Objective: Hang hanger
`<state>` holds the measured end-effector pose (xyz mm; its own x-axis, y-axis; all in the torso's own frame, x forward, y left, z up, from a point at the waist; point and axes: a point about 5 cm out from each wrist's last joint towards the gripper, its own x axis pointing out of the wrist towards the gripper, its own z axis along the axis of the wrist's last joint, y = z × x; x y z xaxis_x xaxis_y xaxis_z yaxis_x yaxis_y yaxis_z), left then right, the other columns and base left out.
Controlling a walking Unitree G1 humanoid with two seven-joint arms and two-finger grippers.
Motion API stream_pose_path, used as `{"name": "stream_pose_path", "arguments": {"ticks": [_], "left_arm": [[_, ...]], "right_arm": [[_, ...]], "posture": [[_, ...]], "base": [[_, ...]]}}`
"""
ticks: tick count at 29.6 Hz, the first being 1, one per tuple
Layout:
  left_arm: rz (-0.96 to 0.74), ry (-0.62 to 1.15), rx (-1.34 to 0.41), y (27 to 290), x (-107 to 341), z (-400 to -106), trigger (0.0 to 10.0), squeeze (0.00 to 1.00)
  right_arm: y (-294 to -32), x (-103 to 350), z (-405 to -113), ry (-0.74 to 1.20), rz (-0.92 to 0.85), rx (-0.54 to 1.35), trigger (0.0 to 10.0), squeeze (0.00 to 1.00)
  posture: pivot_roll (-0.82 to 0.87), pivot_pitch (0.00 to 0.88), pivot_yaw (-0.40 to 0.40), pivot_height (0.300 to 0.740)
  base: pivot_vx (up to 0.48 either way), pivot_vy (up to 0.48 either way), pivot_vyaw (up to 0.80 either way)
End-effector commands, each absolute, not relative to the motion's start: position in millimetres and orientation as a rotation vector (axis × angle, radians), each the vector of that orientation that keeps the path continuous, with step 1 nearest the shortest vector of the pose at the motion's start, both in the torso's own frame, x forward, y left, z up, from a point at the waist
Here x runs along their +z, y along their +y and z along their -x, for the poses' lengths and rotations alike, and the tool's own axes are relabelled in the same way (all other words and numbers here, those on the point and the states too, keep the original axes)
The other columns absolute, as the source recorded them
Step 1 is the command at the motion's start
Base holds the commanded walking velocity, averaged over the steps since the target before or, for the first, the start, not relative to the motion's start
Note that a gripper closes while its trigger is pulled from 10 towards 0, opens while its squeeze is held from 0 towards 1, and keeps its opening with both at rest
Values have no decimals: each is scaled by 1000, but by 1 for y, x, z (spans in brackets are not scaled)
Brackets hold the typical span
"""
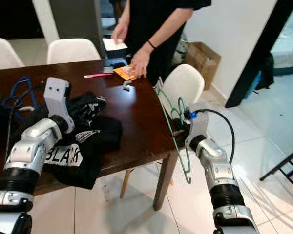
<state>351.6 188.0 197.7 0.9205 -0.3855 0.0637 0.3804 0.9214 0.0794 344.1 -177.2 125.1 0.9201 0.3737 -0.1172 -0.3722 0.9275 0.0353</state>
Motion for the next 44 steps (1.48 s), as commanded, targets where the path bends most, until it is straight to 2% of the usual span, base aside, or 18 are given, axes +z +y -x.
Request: {"name": "stream_pose_path", "arguments": {"ticks": [1,3,4,15,17,21,25,26,27,28,34,39,44], "left_arm": [[-67,-29,-463,175,185,-347,10000,0],[-73,-13,-484,170,180,-345,10000,24],[-73,-4,-510,164,174,-341,10000,1000],[-102,11,-532,165,167,-327,10000,1000],[-190,68,-563,165,158,-316,10000,1000],[-244,93,-575,161,152,-305,10000,1000],[-168,84,-526,156,147,-292,10000,1000],[-103,55,-478,153,148,-284,10000,400],[-61,36,-443,153,148,-280,10000,400],[-28,21,-403,153,149,-275,10000,0],[149,-101,-310,152,157,-254,10000,0],[123,-119,-290,151,159,-251,10000,0],[79,-150,-226,155,169,-258,10000,0]], "right_arm": [[-178,125,-343,128,-24,385,10000,0],[-179,125,-343,129,-22,386,10000,0],[-179,124,-343,132,-19,388,10000,0],[-179,125,-344,134,-21,391,10000,0],[-178,125,-345,134,-21,391,10000,0],[-178,125,-345,133,-24,392,10000,0],[-176,125,-345,134,-24,390,10000,0],[-176,125,-345,130,-22,388,10000,0],[-176,125,-345,128,-21,387,10000,0],[-177,126,-345,125,-28,381,10000,0],[-175,128,-347,116,-38,380,10000,0],[-177,128,-345,108,-59,366,10000,0],[-177,128,-346,107,-65,368,10000,0]], "posture": [[34,35,-60,740],[35,33,-61,740],[38,30,-69,740],[40,33,-67,740],[46,36,-67,740],[47,33,-67,740],[61,29,-56,740],[69,30,-60,740],[69,30,-60,740],[68,38,-64,740],[47,52,-60,740],[88,49,-40,740],[69,45,-59,740]], "base": [[0,0,0],[0,0,0],[0,0,0],[0,0,0],[0,0,0],[0,0,0],[0,0,0],[0,0,0],[0,0,0],[0,0,0],[0,0,0],[0,0,0],[0,0,0]]}}
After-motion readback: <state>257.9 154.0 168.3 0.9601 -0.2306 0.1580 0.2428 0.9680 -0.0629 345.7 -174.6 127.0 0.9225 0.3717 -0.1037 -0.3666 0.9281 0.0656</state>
